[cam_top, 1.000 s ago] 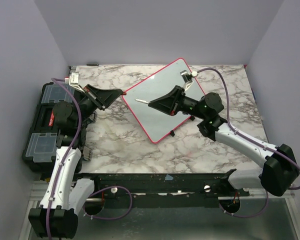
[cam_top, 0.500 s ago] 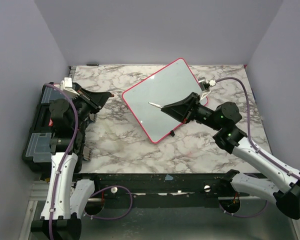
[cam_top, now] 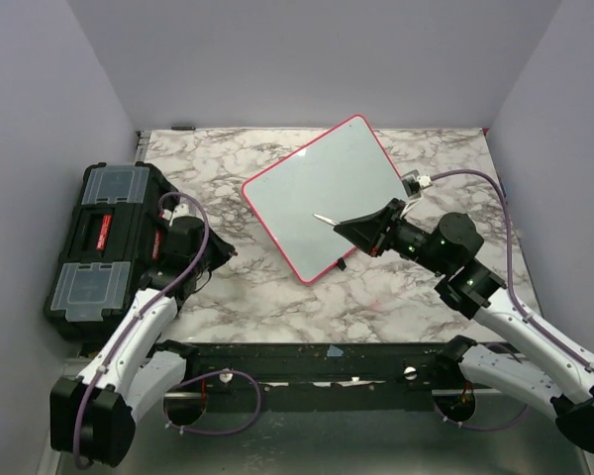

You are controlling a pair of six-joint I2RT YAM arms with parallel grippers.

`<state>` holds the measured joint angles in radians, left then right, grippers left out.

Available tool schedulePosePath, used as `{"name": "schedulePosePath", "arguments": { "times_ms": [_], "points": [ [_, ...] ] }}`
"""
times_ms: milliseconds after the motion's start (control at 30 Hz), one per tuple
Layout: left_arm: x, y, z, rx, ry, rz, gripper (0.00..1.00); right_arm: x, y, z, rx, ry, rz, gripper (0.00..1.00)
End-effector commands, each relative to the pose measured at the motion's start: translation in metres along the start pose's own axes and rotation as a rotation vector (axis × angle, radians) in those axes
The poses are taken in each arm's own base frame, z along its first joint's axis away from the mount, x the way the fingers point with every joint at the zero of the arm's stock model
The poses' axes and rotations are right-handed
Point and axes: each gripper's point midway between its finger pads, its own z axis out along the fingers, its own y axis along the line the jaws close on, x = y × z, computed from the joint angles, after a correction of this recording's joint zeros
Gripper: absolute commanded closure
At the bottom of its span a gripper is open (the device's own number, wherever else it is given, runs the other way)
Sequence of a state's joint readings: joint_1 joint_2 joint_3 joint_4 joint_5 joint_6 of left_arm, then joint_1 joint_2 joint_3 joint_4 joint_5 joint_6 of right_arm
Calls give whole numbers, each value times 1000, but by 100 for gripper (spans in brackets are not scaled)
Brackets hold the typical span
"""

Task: Write a sentence on the whiteboard
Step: Place the pen cap at the center of the board.

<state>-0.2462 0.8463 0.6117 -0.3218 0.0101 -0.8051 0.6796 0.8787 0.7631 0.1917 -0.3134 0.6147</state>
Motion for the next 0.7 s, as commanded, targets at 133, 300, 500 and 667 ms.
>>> {"name": "schedulePosePath", "arguments": {
  "times_ms": [133,300,500,667],
  "points": [
    [44,56,44,-212,78,-80,100,4,-18,-21,122,-12,-28,99],
    [62,69,59,-249,128,-101,96,9,-28,-30,175,-7,-32,99],
    [64,71,64,-254,128,-94,70,11,-39,-38,237,3,-60,99],
    [60,72,66,-269,127,-75,46,12,-44,-39,263,12,-77,99]
  ]
}}
